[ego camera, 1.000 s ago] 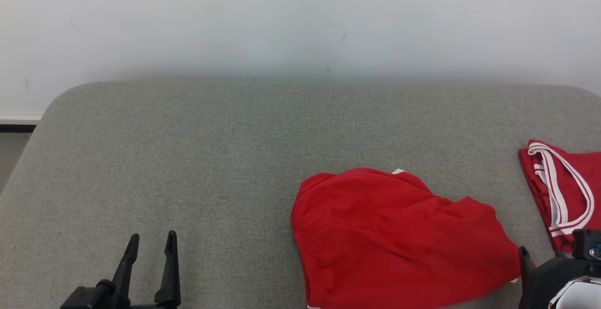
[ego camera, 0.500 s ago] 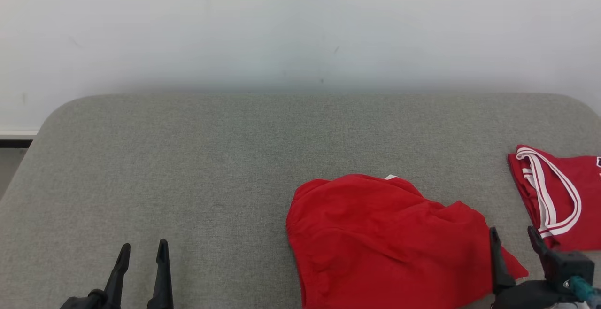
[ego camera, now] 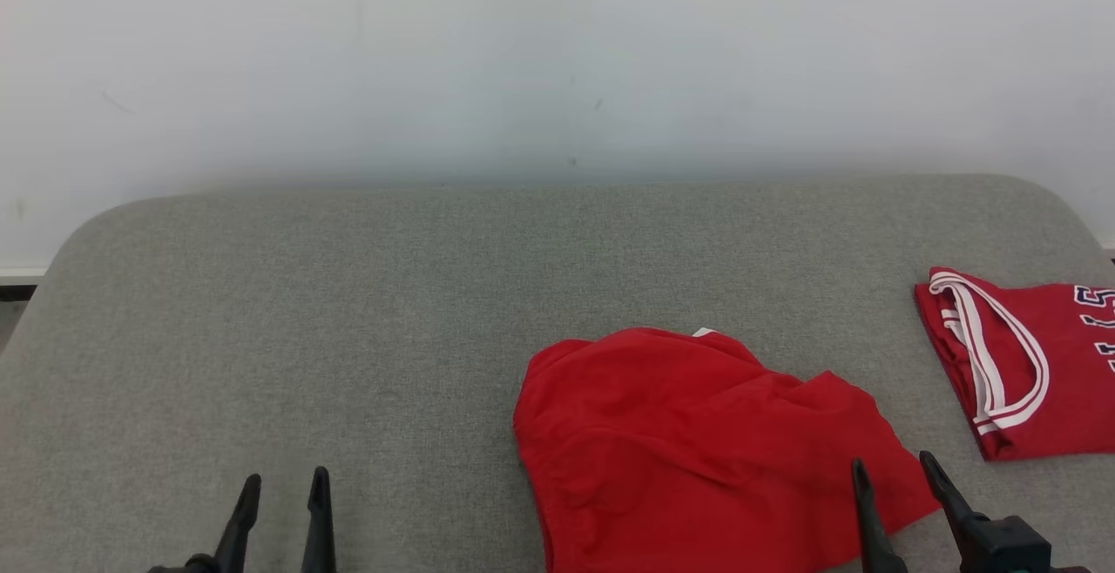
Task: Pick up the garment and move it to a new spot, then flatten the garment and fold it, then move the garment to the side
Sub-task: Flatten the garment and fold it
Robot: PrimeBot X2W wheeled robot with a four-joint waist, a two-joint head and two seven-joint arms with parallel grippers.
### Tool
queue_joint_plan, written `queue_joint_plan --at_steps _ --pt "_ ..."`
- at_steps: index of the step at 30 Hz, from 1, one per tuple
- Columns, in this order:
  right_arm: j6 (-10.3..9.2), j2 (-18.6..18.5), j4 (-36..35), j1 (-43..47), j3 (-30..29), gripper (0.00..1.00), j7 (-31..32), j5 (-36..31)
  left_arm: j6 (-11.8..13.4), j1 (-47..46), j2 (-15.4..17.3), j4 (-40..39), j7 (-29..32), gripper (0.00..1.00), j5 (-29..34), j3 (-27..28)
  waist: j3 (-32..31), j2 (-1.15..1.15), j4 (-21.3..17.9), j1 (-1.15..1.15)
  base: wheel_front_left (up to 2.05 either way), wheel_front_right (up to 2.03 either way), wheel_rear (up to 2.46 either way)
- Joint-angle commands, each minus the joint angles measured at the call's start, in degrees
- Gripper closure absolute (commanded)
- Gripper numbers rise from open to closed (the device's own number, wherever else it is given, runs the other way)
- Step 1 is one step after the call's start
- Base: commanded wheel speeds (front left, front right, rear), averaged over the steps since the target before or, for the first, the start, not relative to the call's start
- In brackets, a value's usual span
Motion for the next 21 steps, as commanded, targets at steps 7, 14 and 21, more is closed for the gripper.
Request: queue_joint_plan --at_steps 7,14,21 --pt "-0.18 0.13 0.32 -1.07 0.59 0.0 -0.27 1.04 -0.46 -3.23 0.04 7.34 0.65 0.0 -2.8 -7.04 0.42 0.0 -1.69 0.01 0.0 0.0 0.0" --pt "-0.18 0.17 0.13 -1.61 1.68 0.0 0.18 1.42 -0.82 -13.9 0.05 18.49 6.3 0.0 -9.33 -16.0 2.43 0.0 -4.78 0.01 0.0 0.0 0.0" --pt "-0.18 0.18 -0.37 -3.37 2.38 0.0 0.04 1.64 0.39 -24.53 0.06 28.43 8.96 0.0 -15.32 -20.76 6.14 0.0 -8.92 0.01 0.0 0.0 0.0"
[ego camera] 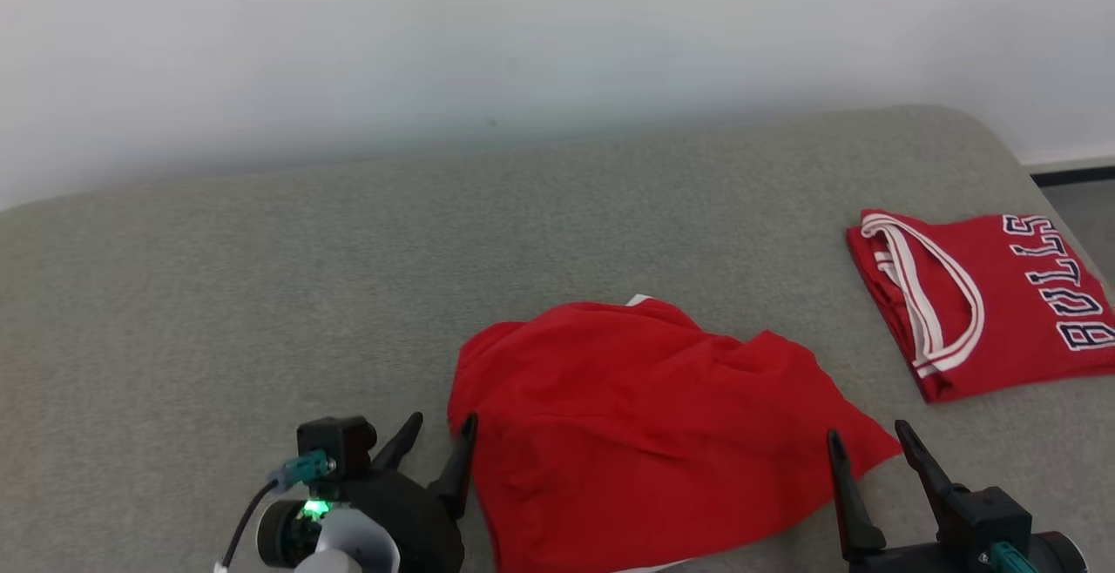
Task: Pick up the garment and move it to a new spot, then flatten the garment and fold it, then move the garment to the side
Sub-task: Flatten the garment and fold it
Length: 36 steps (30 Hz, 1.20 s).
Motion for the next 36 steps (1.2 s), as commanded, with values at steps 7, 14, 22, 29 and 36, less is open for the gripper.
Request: queue_joint_plan --at_steps 7,14,22,29,36 --pt "-0.18 0.02 0.49 -1.41 -0.14 0.0 -0.85 0.44 1.98 -5.64 0.16 6.86 0.56 0.0 -1.19 -1.08 3.34 0.0 -3.94 -0.01 0.0 0.0 0.0" --pt "-0.18 0.03 0.75 -1.7 -0.27 0.0 -1.29 0.75 3.8 -8.78 1.21 11.79 -1.53 1.0 -0.93 -0.17 3.65 0.0 -4.08 -0.01 0.0 0.0 0.0" --pt "-0.18 0.03 0.19 -2.49 0.82 0.0 -1.22 0.21 6.17 -13.91 4.04 14.44 -6.29 1.0 -0.08 1.48 5.28 0.0 -3.81 -0.01 0.0 0.0 0.0" --pt "-0.17 0.03 -0.16 -3.42 1.4 0.0 -0.96 -0.15 7.4 -19.01 6.79 16.85 -7.75 1.0 0.88 2.5 7.1 0.0 -4.7 -0.01 0.0 0.0 0.0" --pt "-0.18 0.03 -0.14 -3.99 1.04 0.0 -0.82 -0.06 7.05 -20.79 7.12 17.83 -8.54 0.0 1.42 2.72 7.59 0.0 -4.61 -0.01 0.0 0.0 0.0"
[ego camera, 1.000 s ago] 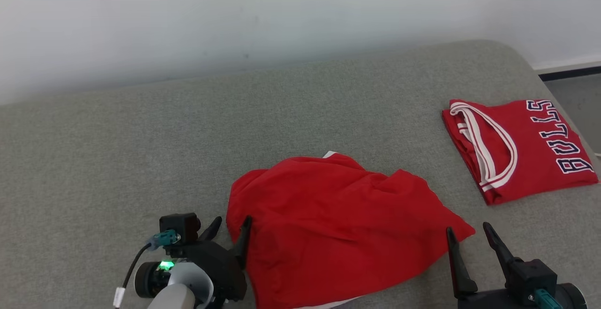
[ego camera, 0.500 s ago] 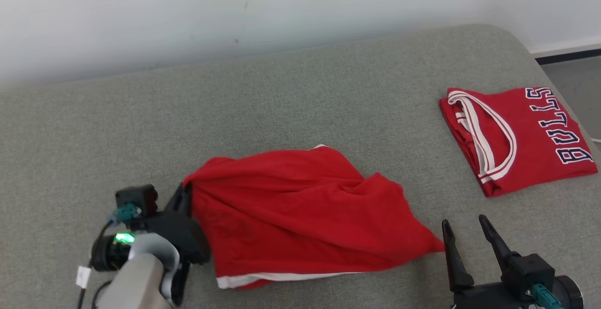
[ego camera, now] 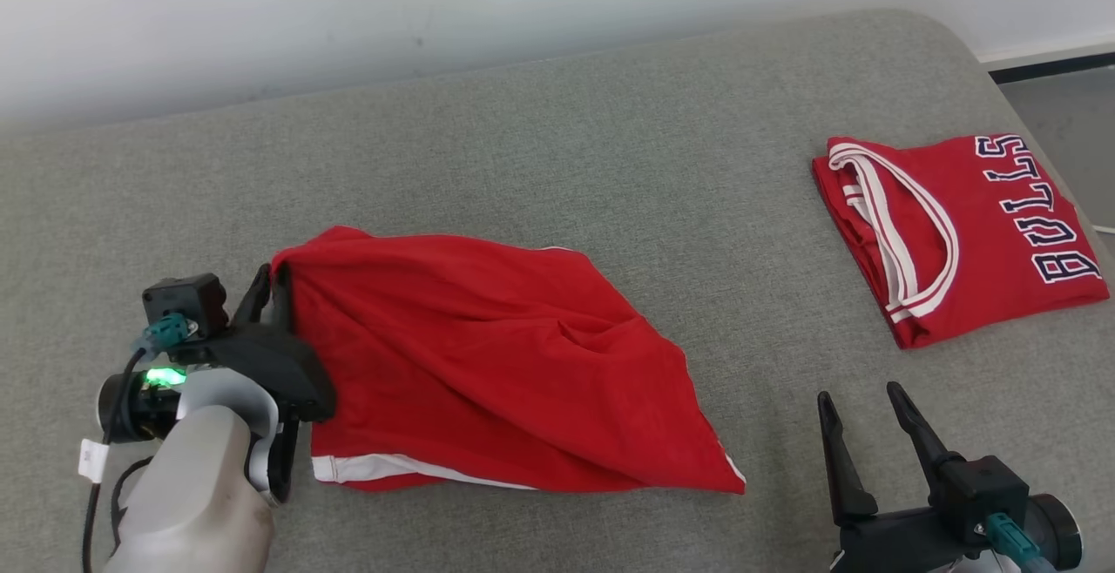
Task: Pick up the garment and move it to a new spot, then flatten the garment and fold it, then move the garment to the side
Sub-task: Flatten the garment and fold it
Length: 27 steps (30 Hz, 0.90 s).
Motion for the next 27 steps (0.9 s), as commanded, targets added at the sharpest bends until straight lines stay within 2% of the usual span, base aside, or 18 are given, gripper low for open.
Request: queue_joint_plan --at_steps 1,6,15,27 --pt "-0.18 0.02 0.0 -0.46 -0.3 0.0 0.05 -0.1 -0.19 0.4 -0.09 -0.14 -0.42 0.0 0.57 0.0 -0.28 -0.01 0.46 -0.01 0.0 0.0 0.0" --pt "-0.18 0.0 0.33 -0.46 -1.15 0.0 -0.21 -0.04 -0.94 5.42 -0.68 -7.44 -0.51 0.0 2.16 1.71 -2.05 -0.01 2.22 -0.01 0.0 0.0 0.0" --pt "-0.18 -1.12 2.14 0.2 -0.64 0.0 0.48 0.15 -2.87 22.8 -3.21 -30.73 -0.44 0.0 8.93 9.7 -7.07 -0.01 6.29 -0.01 0.0 0.0 0.0" --pt "-0.18 -3.06 6.98 -0.24 1.01 0.0 1.02 1.65 -5.49 36.76 -5.53 -41.63 -0.45 0.0 15.27 15.09 -11.33 -0.01 9.12 -0.01 0.0 0.0 0.0"
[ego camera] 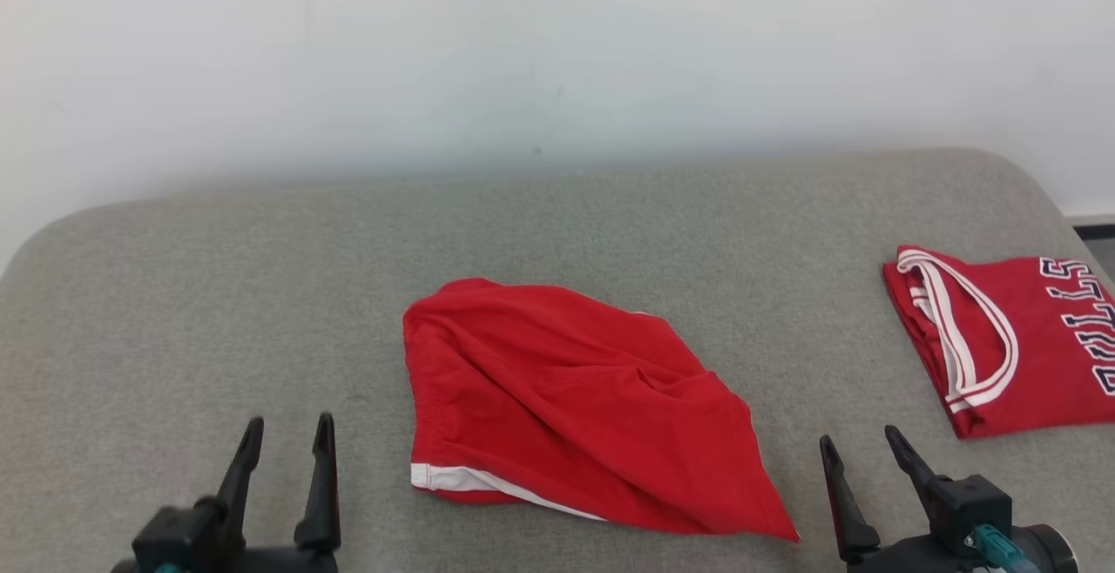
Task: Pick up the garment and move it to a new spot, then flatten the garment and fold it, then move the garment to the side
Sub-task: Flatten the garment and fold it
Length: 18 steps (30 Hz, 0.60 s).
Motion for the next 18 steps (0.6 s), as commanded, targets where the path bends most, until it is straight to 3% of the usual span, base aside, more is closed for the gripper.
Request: queue_joint_plan --at_steps 1,11,18 --pt "-0.17 -0.39 0.59 -0.21 0.1 0.0 -0.41 0.29 -0.26 1.92 -0.28 -0.75 0.03 0.0 0.91 0.58 -1.55 0.0 1.27 0.01 0.0 0.0 0.0" --pt "-0.18 -0.76 3.56 0.38 0.73 0.0 -2.07 1.2 -1.04 8.11 -0.94 -1.81 0.02 0.0 3.07 3.2 -3.48 0.0 2.45 0.01 0.0 0.0 0.0" --pt "-0.18 -1.0 1.66 2.45 0.21 0.0 -3.37 1.84 -0.55 10.24 -1.27 -3.4 0.02 0.0 3.6 3.57 -3.88 0.0 2.25 0.01 0.0 0.0 0.0"
